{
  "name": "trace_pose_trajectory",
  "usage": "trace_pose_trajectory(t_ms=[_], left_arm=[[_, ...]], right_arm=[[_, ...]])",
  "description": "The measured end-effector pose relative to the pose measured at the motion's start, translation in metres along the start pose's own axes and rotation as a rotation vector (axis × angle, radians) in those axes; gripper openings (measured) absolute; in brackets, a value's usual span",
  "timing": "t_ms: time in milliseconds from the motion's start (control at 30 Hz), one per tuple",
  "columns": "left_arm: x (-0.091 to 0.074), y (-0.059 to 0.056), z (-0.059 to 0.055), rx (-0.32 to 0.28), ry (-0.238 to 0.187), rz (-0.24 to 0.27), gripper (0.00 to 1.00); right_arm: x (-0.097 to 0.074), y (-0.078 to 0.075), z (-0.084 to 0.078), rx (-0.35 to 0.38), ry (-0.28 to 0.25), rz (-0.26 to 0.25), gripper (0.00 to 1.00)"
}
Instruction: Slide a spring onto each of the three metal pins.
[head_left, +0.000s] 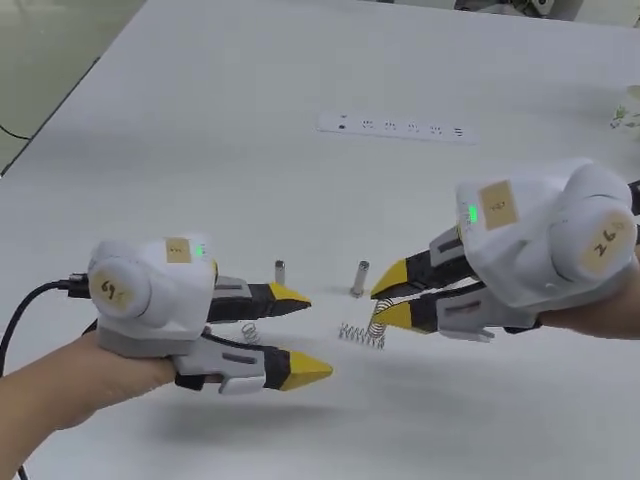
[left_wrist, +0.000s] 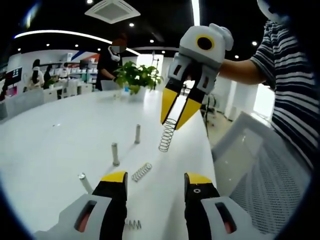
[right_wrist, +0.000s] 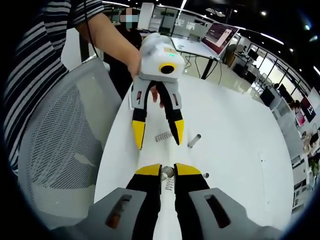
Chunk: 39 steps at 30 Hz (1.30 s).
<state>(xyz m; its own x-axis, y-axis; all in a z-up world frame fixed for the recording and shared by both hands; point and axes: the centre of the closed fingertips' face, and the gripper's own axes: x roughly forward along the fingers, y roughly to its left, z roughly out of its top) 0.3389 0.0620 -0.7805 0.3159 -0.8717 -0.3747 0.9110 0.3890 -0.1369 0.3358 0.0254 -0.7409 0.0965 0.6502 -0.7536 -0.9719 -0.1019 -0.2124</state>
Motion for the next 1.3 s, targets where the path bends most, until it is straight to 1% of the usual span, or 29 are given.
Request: trace_pose_trajectory(t_ms=[133, 200, 367, 500, 633, 700, 767, 933, 1033, 1133, 1300], left_arm=[[-0.010, 0.007, 0.000, -0.009, -0.013, 0.037, 0.43], [-0.015, 0.011, -0.001, -0.014, -0.020, 0.056, 0.46], [-0.023, 0.018, -0.006, -0.015, -0.021, 0.101, 0.54], [-0.027, 0.020, -0.004, -0.019, -0.041, 0.118, 0.60], [-0.029, 0.023, -0.004, -0.016, -0.051, 0.134, 0.68], [-0.030, 0.023, -0.004, -0.022, -0.058, 0.134, 0.70], [-0.031, 0.024, -0.004, -0.026, -0.066, 0.138, 0.76], [-0.034, 0.024, -0.005, -0.016, -0.071, 0.147, 0.91], [-0.036, 0.024, -0.006, -0.020, -0.081, 0.149, 0.97], [-0.036, 0.023, -0.008, -0.021, -0.078, 0.145, 0.98], [-0.038, 0.023, -0.009, -0.008, -0.080, 0.148, 0.98]], right_arm=[[0.000, 0.000, -0.003, 0.006, 0.006, -0.002, 0.06], [0.000, 0.000, -0.004, 0.008, 0.007, -0.003, 0.06], [-0.001, -0.002, -0.005, 0.012, 0.009, -0.014, 0.06], [-0.002, -0.005, -0.007, 0.019, 0.011, -0.019, 0.06], [-0.003, -0.006, -0.009, 0.023, 0.014, -0.024, 0.06], [-0.004, -0.006, -0.010, 0.028, 0.015, -0.025, 0.06], [-0.005, -0.007, -0.012, 0.031, 0.016, -0.029, 0.06], [-0.009, -0.011, -0.018, 0.048, 0.024, -0.040, 0.06], [-0.011, -0.014, -0.021, 0.056, 0.028, -0.048, 0.06], [-0.013, -0.017, -0.025, 0.067, 0.031, -0.057, 0.06], [-0.016, -0.021, -0.031, 0.083, 0.037, -0.070, 0.06]])
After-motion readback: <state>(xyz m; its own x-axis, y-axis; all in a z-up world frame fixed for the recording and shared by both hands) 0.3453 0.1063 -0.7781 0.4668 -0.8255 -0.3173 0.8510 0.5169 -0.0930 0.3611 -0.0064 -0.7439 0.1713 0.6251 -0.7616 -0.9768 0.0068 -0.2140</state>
